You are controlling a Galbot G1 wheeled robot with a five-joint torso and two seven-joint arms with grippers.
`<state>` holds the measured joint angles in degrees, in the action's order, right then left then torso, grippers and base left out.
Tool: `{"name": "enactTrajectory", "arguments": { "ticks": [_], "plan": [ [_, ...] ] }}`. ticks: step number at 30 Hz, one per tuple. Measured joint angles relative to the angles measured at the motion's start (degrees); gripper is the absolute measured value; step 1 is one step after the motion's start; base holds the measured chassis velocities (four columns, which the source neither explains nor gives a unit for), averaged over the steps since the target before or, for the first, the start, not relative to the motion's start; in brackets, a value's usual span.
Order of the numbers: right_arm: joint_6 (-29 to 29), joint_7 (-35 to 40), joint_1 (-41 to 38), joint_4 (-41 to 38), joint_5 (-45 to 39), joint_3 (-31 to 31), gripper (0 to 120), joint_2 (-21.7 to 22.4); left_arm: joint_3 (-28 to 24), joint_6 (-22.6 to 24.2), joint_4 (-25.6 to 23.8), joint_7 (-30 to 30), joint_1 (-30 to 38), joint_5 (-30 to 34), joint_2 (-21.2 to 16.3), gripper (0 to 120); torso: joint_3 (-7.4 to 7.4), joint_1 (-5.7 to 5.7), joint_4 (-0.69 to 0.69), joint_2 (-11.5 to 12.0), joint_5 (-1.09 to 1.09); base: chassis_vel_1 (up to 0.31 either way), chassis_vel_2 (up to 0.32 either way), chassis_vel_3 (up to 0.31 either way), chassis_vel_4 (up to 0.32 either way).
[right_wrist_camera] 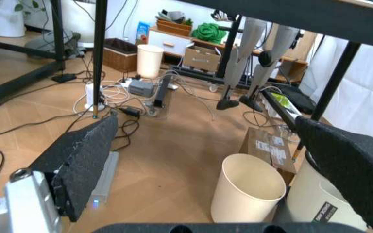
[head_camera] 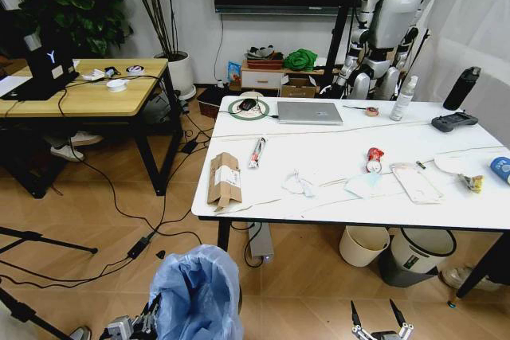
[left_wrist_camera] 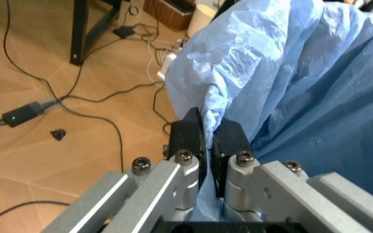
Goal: Pick up the trash bin and place the trash from the table into it.
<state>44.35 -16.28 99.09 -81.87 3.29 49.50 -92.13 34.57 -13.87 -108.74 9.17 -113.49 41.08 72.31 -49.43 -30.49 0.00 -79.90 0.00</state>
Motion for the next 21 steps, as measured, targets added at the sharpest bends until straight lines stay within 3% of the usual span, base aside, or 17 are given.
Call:
{"name": "enactTrajectory", "arguments": {
  "ticks": [13, 21],
  "plan": [
    [-0.01, 0.05, -0.21, 0.38, -0.02, 0.04, 100, 0.00, 0.29, -2.01, 0.18, 1.14, 0.38, -0.22, 0.00, 0, -0.69, -0.60, 0.00, -1.28, 0.00, 0.000, 0.000, 0.000, 0.000],
    [-0.01, 0.07, -0.38, 0.59, -0.02, -0.07, 100, 0.00, 2.73, -0.50, 2.34, 6.38, 0.68, -0.79, 0.32, 0, -0.52, -0.47, 0.01, -0.97, -0.01, 0.000, 0.000, 0.000, 0.000]
  ]
}}
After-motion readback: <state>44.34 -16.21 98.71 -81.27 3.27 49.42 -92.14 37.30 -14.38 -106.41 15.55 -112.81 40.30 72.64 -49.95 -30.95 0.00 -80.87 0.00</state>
